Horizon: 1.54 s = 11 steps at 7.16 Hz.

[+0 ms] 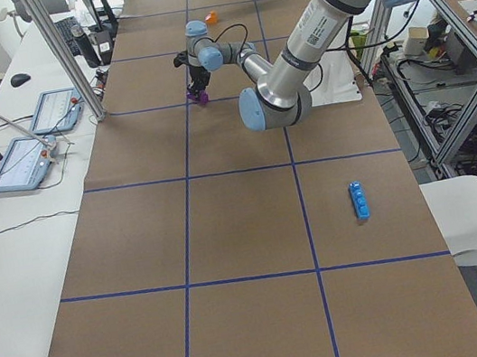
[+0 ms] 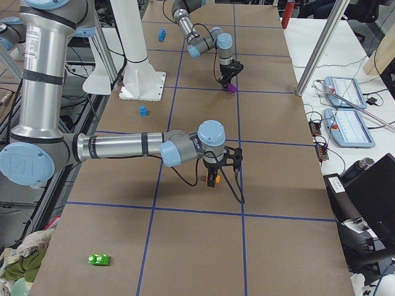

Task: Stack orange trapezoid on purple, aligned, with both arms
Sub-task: 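Release the purple block and lift the left gripper while the right reaches out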

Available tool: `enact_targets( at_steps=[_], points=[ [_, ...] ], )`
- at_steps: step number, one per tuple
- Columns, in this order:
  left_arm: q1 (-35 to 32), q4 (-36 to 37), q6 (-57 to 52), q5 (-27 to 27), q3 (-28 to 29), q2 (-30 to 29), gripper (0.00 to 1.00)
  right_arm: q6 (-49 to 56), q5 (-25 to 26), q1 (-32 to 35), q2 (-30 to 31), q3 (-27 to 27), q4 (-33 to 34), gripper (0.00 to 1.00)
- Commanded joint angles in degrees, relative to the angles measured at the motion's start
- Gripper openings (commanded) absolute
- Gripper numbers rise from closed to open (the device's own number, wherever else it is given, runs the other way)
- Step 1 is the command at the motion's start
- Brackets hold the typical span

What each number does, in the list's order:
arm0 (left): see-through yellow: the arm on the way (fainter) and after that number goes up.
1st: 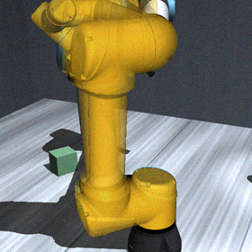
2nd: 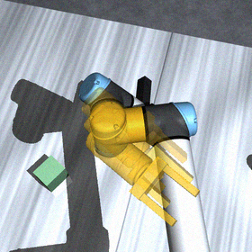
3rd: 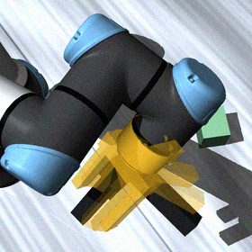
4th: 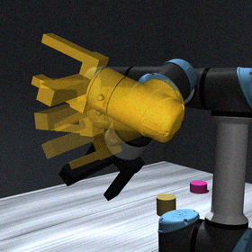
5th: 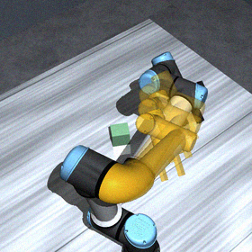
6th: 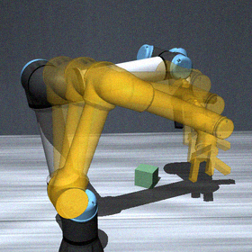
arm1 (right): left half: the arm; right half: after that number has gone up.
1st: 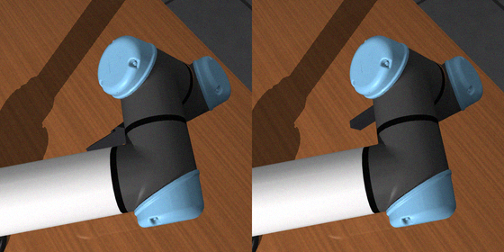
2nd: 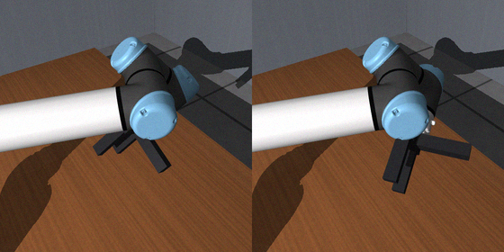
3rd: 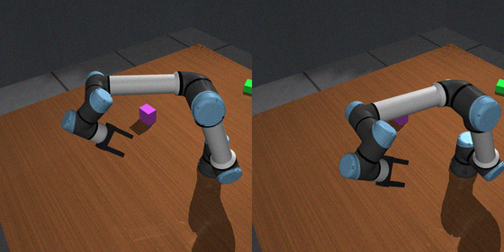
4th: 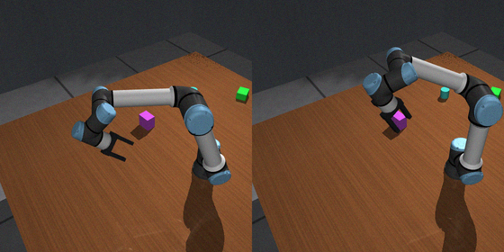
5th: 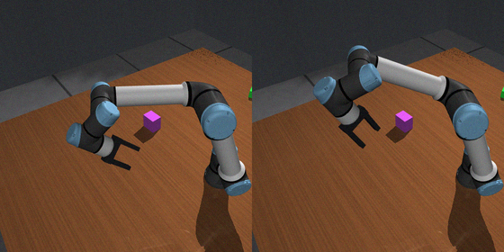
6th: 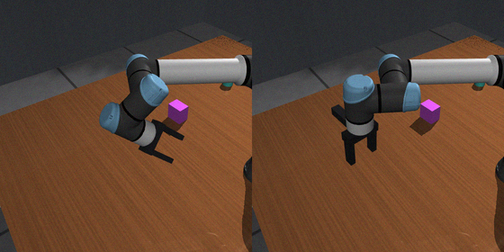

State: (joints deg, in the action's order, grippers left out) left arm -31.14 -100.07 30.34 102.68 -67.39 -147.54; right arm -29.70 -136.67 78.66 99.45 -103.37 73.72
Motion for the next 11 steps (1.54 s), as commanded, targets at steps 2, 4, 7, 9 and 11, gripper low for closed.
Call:
enact_targets(
  at_steps=[2,4,7,9,11],
  points=[
    [-0.05,-1.79,1.03,0.15,-1.16,-0.2,1.0,-2.02,0.17,-2.62,-0.05,0.01,-0.24,1.0],
    [-2.07,-1.62,0.86,0.68,-1.95,-0.2,1.0,-1.86,2.8,-5.17,-0.13,-0.34,-0.51,1.0],
    [-5.23,-0.92,0.68,4.01,-4.32,-0.11,1.0,-4.93,6.58,-12.02,-2.5,0.71,-0.68,1.0],
    [-6.99,3.17,0.25,5.5,-9.49,0.5,1.0,-4.84,10.0,-14.31,-5.22,4.21,-0.68,1.0],
    [-7.88,8.48,0.07,6.13,-17.22,4.17,1.0,-4.76,10.46,-16.33,-7.25,6.85,-0.68,1.0]
  ],
)
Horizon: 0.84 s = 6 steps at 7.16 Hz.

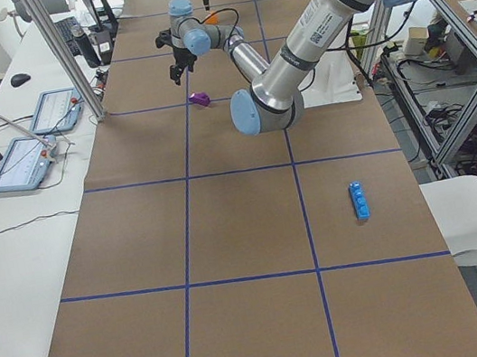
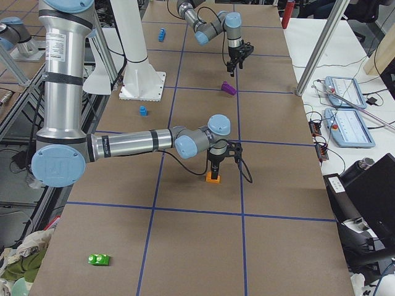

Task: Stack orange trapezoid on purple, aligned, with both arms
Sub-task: 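Grasp the orange trapezoid block with the right gripper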

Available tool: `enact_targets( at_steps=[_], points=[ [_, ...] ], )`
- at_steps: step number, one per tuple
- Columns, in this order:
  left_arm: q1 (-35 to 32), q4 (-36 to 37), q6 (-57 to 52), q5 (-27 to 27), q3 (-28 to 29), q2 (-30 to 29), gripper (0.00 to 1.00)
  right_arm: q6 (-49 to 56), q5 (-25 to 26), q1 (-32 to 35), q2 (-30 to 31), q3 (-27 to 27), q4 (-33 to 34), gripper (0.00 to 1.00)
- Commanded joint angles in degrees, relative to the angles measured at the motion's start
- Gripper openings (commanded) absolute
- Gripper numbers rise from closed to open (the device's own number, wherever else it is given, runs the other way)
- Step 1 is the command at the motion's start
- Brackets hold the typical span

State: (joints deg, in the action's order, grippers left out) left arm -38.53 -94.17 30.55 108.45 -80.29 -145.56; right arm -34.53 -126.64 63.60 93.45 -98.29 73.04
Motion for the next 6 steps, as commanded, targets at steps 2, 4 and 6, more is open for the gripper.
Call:
enact_targets(
  at_steps=[2,4,6],
  points=[
    [-0.76,2.67,-0.14,0.45,-4.7,2.65,1.0,0.07,0.43,-2.59,-1.69,3.01,0.09,1.0],
    [-0.85,2.76,-0.14,0.45,-4.79,2.74,1.0,0.07,0.08,-2.86,-2.04,4.85,0.09,1.0],
    [-0.85,3.03,-0.14,0.36,-4.97,2.74,1.0,0.16,-0.18,-3.13,-2.39,6.09,0.17,0.98]
  ],
)
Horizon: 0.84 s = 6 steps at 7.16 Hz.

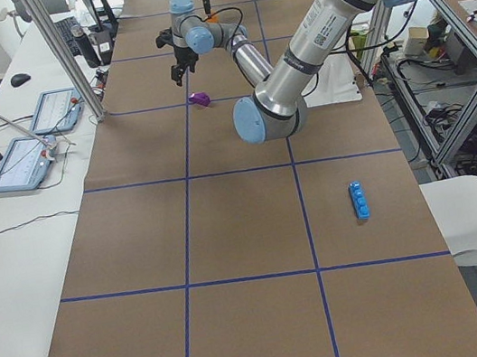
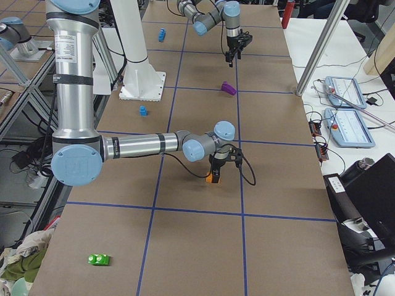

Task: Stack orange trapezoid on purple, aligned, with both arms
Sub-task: 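Grasp the orange trapezoid block with the right gripper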

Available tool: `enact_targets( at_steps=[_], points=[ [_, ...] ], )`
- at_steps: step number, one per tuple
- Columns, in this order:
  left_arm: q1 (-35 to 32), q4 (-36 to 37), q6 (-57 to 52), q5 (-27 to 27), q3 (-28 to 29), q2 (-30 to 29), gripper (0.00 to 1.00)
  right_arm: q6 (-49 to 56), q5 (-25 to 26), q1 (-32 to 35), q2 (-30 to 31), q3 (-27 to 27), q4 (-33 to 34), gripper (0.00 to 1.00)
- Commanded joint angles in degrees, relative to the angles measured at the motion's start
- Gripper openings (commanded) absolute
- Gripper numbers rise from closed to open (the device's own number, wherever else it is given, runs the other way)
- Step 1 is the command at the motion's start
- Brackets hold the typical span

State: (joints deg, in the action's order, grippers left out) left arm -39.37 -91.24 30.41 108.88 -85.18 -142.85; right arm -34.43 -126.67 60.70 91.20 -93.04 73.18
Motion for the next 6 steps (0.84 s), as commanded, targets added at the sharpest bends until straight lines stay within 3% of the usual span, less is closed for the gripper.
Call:
enact_targets(
  at_steps=[1,2,5,6],
  points=[
    [-0.01,0.1,0.0,-0.07,-0.25,0.11,1.0,0.07,-0.5,-0.23,-0.14,0.85,0.03,0.89],
    [-0.09,0.1,0.0,-0.07,-0.34,0.2,1.0,0.07,-0.59,-0.67,-0.14,1.2,0.03,0.83],
    [-0.09,0.1,0.09,-0.16,-0.43,0.29,1.0,-0.02,-0.59,-1.64,-0.14,1.81,0.03,0.83],
    [-0.09,0.1,0.09,-0.16,-0.51,0.55,1.0,-0.02,-0.68,-1.64,-0.14,1.99,0.03,0.76]
  ],
)
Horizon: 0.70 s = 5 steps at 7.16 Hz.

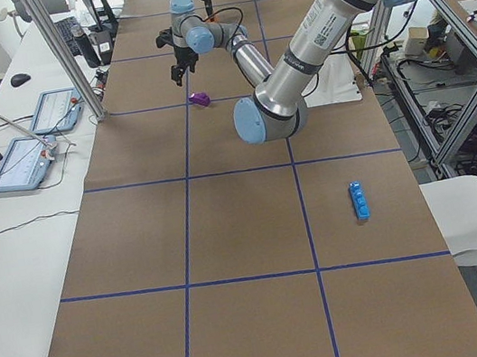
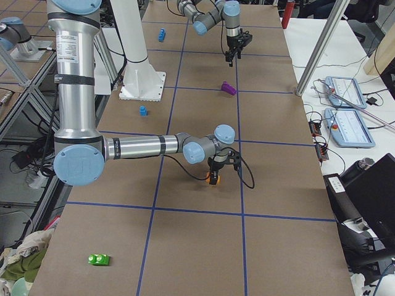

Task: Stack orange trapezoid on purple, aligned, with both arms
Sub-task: 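Grasp the orange trapezoid block with the right gripper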

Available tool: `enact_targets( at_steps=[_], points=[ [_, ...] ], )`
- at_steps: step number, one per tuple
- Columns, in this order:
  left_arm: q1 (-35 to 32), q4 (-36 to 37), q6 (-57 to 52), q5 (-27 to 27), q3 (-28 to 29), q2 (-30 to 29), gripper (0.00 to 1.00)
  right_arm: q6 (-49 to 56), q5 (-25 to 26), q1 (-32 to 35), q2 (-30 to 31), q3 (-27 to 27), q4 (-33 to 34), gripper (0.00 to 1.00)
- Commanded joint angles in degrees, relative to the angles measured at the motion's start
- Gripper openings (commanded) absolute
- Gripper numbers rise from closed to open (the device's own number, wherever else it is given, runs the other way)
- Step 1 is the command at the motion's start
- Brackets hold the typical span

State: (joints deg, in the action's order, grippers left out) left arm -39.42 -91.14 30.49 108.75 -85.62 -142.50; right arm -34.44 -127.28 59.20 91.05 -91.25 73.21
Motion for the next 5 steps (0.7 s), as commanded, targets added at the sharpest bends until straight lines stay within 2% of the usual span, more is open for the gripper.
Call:
enact_targets(
  at_steps=[1,2,3,4,5],
  points=[
    [-0.04,0.0,0.0,-0.03,-0.51,0.55,1.0,-0.1,-0.42,-0.13,0.0,0.2,0.0,0.56],
    [0.05,0.0,0.09,-0.03,-0.77,0.82,1.0,-0.01,-0.51,-0.13,0.0,0.29,0.0,0.33],
    [0.05,0.0,0.09,-0.03,-0.86,0.91,1.0,0.16,-0.51,-0.13,-0.26,0.11,0.0,0.06],
    [0.05,0.0,0.09,-0.03,-1.21,1.26,1.0,0.42,-0.77,-0.05,-1.31,-0.32,0.09,0.0],
    [0.05,0.0,0.09,-0.03,-3.21,3.0,1.0,-0.01,-2.43,1.52,-1.93,-1.72,0.52,0.0]
  ],
)
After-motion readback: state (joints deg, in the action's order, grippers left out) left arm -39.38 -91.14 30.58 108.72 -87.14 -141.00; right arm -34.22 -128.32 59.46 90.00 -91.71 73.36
